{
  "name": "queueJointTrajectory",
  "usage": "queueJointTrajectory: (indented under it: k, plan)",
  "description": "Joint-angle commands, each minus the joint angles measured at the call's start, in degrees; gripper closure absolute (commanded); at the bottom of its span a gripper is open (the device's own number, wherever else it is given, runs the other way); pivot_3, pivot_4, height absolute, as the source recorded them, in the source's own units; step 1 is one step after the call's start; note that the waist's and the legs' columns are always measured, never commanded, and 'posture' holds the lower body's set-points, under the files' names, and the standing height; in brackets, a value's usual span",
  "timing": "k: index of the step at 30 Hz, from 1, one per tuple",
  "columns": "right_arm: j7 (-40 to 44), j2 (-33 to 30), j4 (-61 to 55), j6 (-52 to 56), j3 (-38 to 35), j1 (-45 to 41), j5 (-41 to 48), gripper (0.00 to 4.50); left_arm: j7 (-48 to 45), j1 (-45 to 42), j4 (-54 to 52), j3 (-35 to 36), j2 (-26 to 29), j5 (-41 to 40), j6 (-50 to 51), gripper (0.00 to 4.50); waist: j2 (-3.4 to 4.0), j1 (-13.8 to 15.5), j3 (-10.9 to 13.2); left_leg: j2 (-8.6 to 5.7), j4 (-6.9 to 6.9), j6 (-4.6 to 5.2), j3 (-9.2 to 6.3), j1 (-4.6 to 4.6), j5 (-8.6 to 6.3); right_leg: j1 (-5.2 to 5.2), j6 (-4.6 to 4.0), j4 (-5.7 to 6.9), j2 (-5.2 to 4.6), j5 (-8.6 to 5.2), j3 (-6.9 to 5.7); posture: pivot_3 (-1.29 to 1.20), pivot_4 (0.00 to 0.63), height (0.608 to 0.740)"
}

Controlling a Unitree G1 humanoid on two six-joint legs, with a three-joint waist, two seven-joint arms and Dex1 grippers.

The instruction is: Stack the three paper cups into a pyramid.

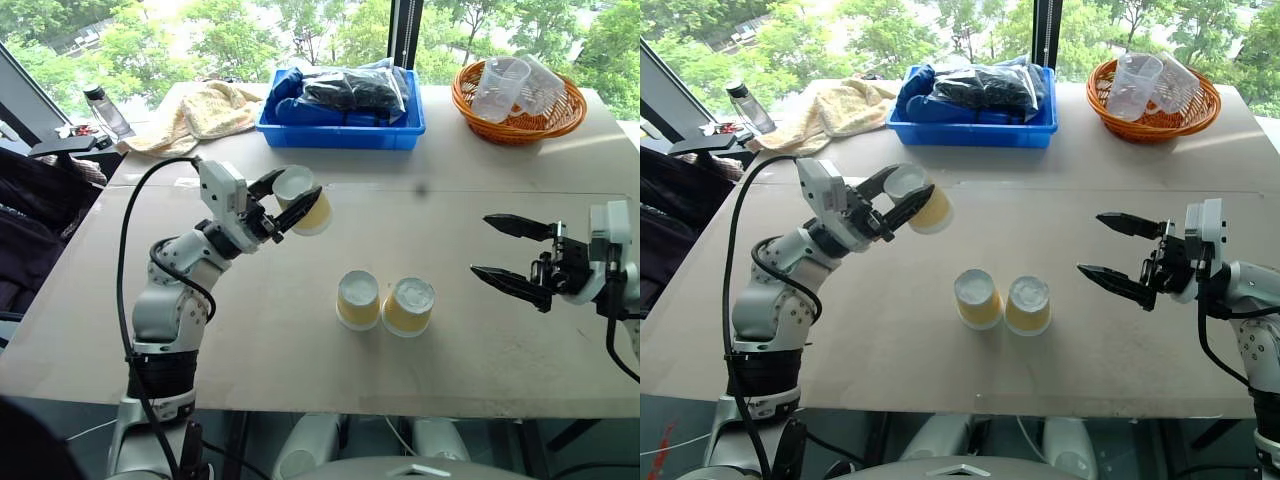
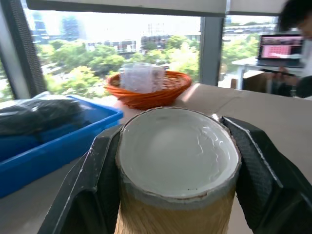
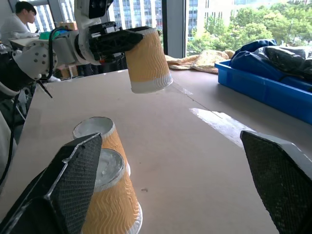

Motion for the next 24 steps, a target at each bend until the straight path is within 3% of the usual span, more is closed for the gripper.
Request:
queueJointTrajectory:
  k: [1, 9, 24]
  plan:
    - [1.97, -1.5, -1.38, -0.98, -4.1, 2.31, 1.63, 0.0, -9.75, -5.13, -3.84, -6.02, 2.3, -4.62, 5.26, 2.04, 0.0, 0.05, 0.0, 0.0, 0.0, 0.0, 0.0, 0.02, 0.0, 0.02, 0.0, 0.0, 0.0, 0.0, 0.0, 0.0, 0.15, 0.74]
    - [0.94, -1.22, -6.22, -0.02, -5.63, 6.17, 4.1, 0.0, -18.84, -11.19, 0.05, -15.25, -1.26, -3.37, 7.44, 2.04, -0.01, -0.5, 0.01, -0.01, 0.09, 0.0, 0.02, 0.04, 0.0, 0.08, 0.02, 0.05, 0.03, 0.03, 0.03, 0.0, 0.15, 0.74]
    - [-3.67, -1.24, -9.42, 0.2, -5.08, 6.12, 4.97, 0.0, -22.31, -9.14, 5.46, -16.3, -3.23, -0.54, 5.44, 2.04, -0.02, -0.88, 0.02, -0.01, 0.18, 0.01, 0.02, 0.03, 0.0, 0.1, 0.05, 0.04, 0.03, 0.05, 0.04, 0.0, 0.15, 0.74]
